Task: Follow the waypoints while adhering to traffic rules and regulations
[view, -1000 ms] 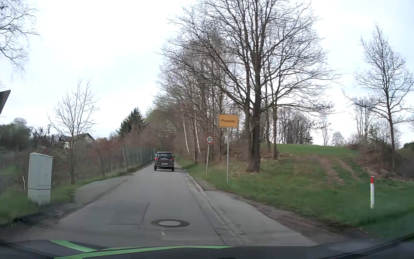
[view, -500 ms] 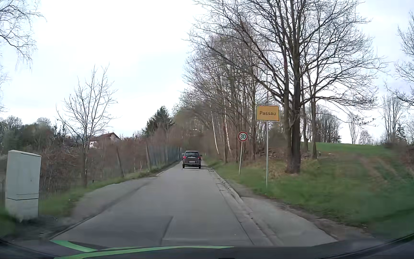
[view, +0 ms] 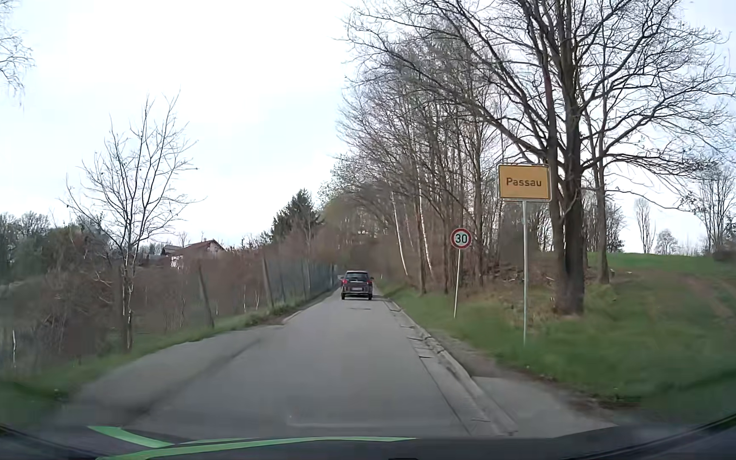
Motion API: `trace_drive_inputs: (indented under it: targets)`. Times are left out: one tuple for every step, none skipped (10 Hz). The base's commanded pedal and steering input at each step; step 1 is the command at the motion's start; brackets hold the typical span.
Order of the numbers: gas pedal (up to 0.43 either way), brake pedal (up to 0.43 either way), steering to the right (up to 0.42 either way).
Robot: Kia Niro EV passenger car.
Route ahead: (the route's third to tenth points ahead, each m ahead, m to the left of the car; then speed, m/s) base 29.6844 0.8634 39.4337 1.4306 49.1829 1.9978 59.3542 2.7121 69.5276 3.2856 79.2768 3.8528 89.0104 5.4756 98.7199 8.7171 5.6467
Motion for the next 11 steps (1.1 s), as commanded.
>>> trace_drive_inputs:
  targets:
    - [0.480,0.000,-0.018]
    - [0.480,0.000,-0.015]
    - [0.480,0.000,-0.011]
    - [0.480,0.000,-0.009]
    - [0.480,0.000,-0.009]
    - [0.480,0.000,-0.009]
    - [0.480,0.000,-0.012]
    - [0.480,0.000,-0.016]
    - [0.480,0.000,-0.019]
    - [0.480,0.000,-0.018]
    - [0.480,0.000,-0.015]
